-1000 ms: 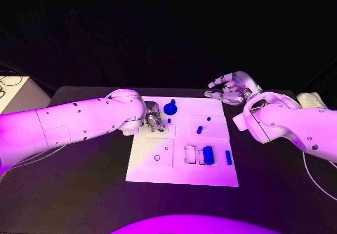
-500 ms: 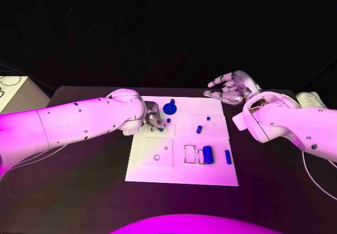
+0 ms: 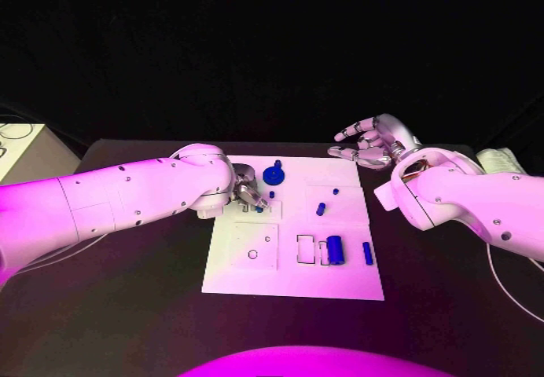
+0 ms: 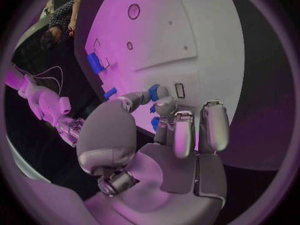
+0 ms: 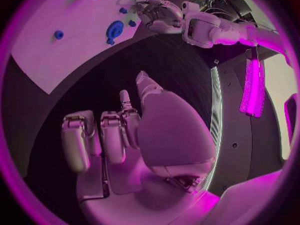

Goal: Assemble the parts on the task board

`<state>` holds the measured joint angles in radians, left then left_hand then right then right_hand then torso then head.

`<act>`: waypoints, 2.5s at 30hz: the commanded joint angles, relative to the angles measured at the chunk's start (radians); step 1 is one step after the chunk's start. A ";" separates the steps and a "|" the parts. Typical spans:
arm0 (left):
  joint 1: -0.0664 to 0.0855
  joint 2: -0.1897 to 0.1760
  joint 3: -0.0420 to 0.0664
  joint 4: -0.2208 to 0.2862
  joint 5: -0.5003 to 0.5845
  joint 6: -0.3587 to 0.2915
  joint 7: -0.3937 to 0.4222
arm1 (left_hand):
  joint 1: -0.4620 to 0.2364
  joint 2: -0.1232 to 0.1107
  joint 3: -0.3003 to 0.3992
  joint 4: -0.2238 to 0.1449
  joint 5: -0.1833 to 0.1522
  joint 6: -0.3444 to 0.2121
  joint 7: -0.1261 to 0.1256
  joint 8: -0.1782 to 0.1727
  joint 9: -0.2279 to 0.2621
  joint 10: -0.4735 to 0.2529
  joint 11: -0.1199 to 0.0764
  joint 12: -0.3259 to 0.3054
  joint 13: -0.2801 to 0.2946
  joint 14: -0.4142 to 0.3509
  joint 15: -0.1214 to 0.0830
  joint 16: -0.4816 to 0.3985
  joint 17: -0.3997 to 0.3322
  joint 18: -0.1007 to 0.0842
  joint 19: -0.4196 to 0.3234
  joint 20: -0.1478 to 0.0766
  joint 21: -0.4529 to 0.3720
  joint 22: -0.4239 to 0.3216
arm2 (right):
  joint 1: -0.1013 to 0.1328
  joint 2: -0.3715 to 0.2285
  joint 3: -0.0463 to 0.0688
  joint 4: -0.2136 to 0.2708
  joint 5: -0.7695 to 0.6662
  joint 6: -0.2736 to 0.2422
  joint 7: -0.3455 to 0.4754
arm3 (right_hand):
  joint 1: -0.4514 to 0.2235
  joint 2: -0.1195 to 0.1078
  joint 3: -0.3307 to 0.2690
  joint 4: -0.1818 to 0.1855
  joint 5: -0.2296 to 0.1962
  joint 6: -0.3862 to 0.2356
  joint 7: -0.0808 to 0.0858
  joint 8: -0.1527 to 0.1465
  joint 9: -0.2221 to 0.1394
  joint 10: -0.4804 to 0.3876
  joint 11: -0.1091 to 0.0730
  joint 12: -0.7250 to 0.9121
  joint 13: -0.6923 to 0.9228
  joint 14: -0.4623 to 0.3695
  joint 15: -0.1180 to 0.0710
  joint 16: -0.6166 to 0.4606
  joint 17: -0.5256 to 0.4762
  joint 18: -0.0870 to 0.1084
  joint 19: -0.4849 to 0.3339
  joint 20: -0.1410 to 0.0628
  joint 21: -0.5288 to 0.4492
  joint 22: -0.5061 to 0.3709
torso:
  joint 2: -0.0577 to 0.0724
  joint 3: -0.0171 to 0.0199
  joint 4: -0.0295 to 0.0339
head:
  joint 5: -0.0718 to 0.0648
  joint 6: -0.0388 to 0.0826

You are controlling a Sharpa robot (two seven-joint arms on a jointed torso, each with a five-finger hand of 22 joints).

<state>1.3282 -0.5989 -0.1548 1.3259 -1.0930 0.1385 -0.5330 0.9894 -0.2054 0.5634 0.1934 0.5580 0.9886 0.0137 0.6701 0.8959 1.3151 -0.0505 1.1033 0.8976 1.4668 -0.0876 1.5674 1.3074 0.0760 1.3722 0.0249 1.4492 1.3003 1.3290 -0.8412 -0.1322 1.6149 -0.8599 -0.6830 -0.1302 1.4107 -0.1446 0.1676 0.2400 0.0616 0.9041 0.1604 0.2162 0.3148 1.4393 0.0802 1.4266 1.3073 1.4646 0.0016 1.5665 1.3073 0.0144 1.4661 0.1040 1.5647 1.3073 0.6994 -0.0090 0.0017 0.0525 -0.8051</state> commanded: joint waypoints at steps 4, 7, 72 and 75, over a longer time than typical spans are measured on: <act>-0.003 -0.002 -0.001 0.007 0.006 0.006 0.003 | 0.017 -0.010 -0.065 0.044 -0.027 0.002 0.003 -0.009 -0.003 -0.002 0.003 0.011 0.006 0.104 -0.007 0.003 0.263 -0.014 0.007 -0.003 -0.006 0.001 | -0.001 0.000 0.000 0.000 -0.003 0.013 0.008 | -0.007 0.003 0.002 0.004 0.001 -0.001 -0.001 0.006 0.000 -0.007 -0.003 -0.007 0.129 0.102 0.003 -0.002 0.250 -0.014 0.105 0.004 0.006 0.263 | 0.000 -0.0003 -0.0002 | 0.001 0.001; -0.004 -0.004 -0.001 0.010 0.004 -0.003 0.004 | 0.035 -0.008 -0.101 0.081 -0.105 0.004 0.003 -0.012 -0.004 -0.003 0.003 0.012 0.007 0.104 -0.007 0.003 0.263 -0.014 0.006 -0.003 -0.007 0.000 | -0.001 0.000 0.000 0.000 -0.003 0.013 0.009 | -0.009 0.003 0.001 0.006 0.001 -0.002 0.000 0.006 0.000 -0.007 -0.003 -0.007 0.129 0.102 0.003 -0.003 0.249 -0.014 0.105 0.004 0.006 0.263 | 0.000 -0.0002 -0.0002 | 0.000 0.004; 0.053 0.074 0.123 -0.344 0.056 0.122 0.035 | 0.125 0.062 -0.285 0.101 -0.361 -0.115 0.072 -0.114 -0.069 -0.190 0.066 -0.103 -0.191 0.059 0.047 -0.064 0.164 0.021 -0.118 0.046 -0.109 -0.152 | -0.004 0.012 0.000 -0.018 0.002 0.022 0.015 | -0.011 -0.002 0.001 0.006 0.002 -0.004 -0.001 0.009 0.000 -0.007 -0.003 -0.007 0.129 0.102 0.002 -0.004 0.248 -0.014 0.105 0.004 0.006 0.263 | 0.021 0.0000 -0.0181 | 0.025 0.048; 0.052 0.088 0.113 -0.368 0.059 0.135 0.037 | 0.121 0.063 -0.287 0.102 -0.364 -0.113 0.072 -0.115 -0.072 -0.177 0.066 -0.085 -0.166 0.064 0.047 -0.056 0.175 0.019 -0.111 0.046 -0.104 -0.142 | -0.004 0.013 0.000 -0.018 0.002 0.022 0.015 | -0.011 -0.002 0.001 0.006 0.002 -0.004 -0.001 0.009 0.000 -0.007 -0.003 -0.007 0.129 0.102 0.002 -0.004 0.248 -0.014 0.105 0.004 0.006 0.263 | 0.024 0.0004 -0.0221 | 0.025 0.050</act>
<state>1.3799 -0.5166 -0.0407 0.9659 -1.0394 0.2192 -0.5113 1.1070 -0.1407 0.2734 0.2909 0.1921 0.8706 0.0859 0.5607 0.8248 1.1328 0.0144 1.0168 0.7287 1.4649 -0.0462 1.5092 1.3073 0.0917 1.2560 0.0662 1.3447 1.1564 1.3256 -0.8290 -0.1322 1.5953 -0.8528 -0.6741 -0.1267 1.4107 -0.1447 0.1674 0.2397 0.0616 0.9041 0.1604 0.2201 0.3149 1.4363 0.0771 1.4226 1.3075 1.4646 0.0016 1.5665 1.3073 0.0144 1.4661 0.1040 1.5647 1.3074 0.7193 -0.0085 -0.0151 0.0769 -0.7572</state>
